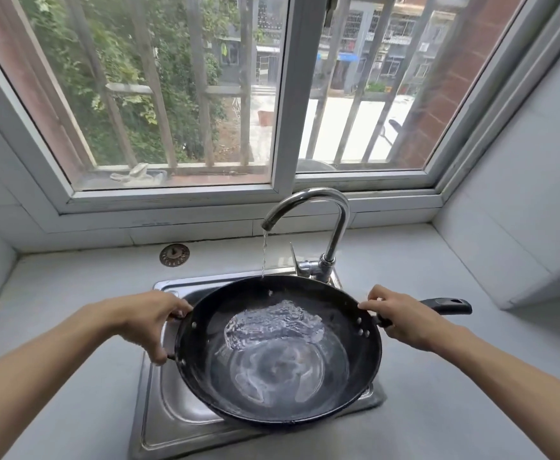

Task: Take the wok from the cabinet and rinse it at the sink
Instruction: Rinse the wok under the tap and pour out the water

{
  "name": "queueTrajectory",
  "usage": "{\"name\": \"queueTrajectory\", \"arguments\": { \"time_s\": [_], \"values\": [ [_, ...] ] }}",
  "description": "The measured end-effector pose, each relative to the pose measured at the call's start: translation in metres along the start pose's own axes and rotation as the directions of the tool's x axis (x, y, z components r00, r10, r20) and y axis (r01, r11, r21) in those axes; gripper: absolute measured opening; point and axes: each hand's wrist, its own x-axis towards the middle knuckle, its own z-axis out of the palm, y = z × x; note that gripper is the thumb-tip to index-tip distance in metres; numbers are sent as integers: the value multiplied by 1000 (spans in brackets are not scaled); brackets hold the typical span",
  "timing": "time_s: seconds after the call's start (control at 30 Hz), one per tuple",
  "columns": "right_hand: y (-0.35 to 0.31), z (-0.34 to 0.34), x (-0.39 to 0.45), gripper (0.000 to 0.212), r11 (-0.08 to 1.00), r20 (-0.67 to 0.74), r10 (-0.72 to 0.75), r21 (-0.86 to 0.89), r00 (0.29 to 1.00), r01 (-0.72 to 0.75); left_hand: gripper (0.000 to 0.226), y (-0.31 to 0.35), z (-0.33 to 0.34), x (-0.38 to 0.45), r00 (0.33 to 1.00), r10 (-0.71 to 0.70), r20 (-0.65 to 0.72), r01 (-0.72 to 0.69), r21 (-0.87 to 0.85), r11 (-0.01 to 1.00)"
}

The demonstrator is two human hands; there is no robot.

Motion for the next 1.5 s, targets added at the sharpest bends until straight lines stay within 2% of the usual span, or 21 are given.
{"name": "queueTrajectory", "arguments": {
  "time_s": [0.23, 0.5, 0.63, 0.77, 0.87, 1.13, 1.5],
  "values": [
    [6, -16, -16, 70, 998, 4, 18, -64, 1000, -18, 92, -1, 9, 18, 999, 32, -22, -31, 43, 999],
    [0, -37, -22, 66, 986, -3, -12, -165, 1000, 11, 93, -1, 23, 28, 999, 39, -36, -40, -18, 999],
    [0, -37, -21, 62, 981, -21, -62, -186, 998, 57, 92, 2, 28, 30, 998, 23, -58, -20, 43, 999],
    [-3, -38, -17, 60, 972, -37, -85, -223, 996, 75, 102, -3, 39, 30, 990, 6, -140, 12, 128, 992],
    [-6, -39, -14, 59, 969, -55, -98, -234, 994, 83, 100, -7, 41, 28, 984, 24, -178, 7, 167, 986],
    [-15, -48, -7, 54, 924, -65, -161, -362, 985, 128, 94, -5, 42, 27, 989, -6, -144, 43, 256, 966],
    [-22, -69, -1, 54, 839, -89, -248, -517, 965, 168, 102, -7, 52, 40, 988, 25, -150, 5, 194, 981]
  ]
}}
